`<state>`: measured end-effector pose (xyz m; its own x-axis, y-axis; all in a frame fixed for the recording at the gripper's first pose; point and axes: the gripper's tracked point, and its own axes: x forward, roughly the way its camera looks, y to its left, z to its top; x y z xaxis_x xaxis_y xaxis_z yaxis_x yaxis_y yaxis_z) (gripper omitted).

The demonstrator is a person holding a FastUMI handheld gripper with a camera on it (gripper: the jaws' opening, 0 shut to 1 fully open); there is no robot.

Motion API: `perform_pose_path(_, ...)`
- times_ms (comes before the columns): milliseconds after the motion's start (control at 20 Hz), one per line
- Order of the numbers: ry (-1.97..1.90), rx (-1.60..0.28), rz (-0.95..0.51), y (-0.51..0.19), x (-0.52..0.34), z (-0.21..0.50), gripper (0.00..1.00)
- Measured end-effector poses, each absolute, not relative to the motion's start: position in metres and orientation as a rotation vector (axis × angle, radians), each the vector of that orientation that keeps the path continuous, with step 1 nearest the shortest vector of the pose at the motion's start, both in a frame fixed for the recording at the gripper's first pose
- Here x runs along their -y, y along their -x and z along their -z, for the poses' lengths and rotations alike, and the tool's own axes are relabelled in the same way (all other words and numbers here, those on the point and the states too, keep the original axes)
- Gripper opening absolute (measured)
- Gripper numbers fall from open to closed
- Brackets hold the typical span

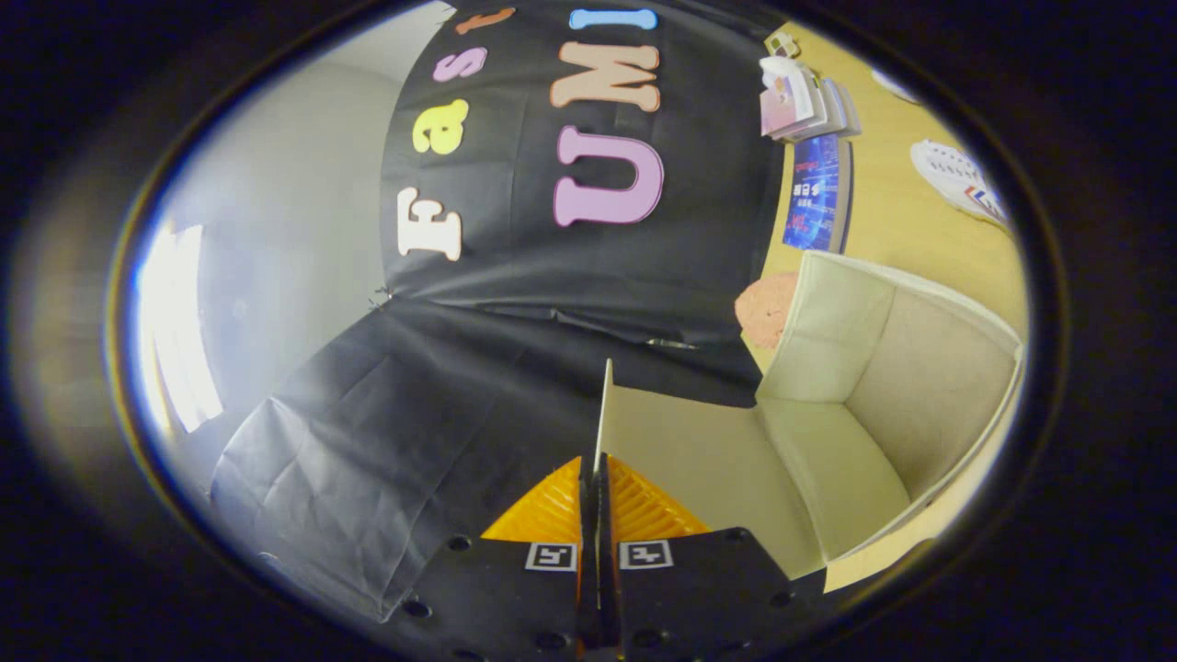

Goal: Open the storage box then place both shoes into the box .Put the left shoe in first, then the right shoe, with the right side of both shoes facing outward in a uniform manner.

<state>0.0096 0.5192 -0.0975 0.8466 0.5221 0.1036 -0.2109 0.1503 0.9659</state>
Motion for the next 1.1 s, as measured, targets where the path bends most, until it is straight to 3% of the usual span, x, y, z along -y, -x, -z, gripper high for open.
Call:
perform_pose_path(200,-1.211,-0.35,-0.572,-0.002,-0.56,0.111,0.04)
perform_pose_path(650,-0.937,-0.415,-0.642,0.004,-0.593,0.138,0.97)
perform_pose_path(1100,-0.658,-0.345,-0.595,-0.01,-0.535,0.135,0.98)
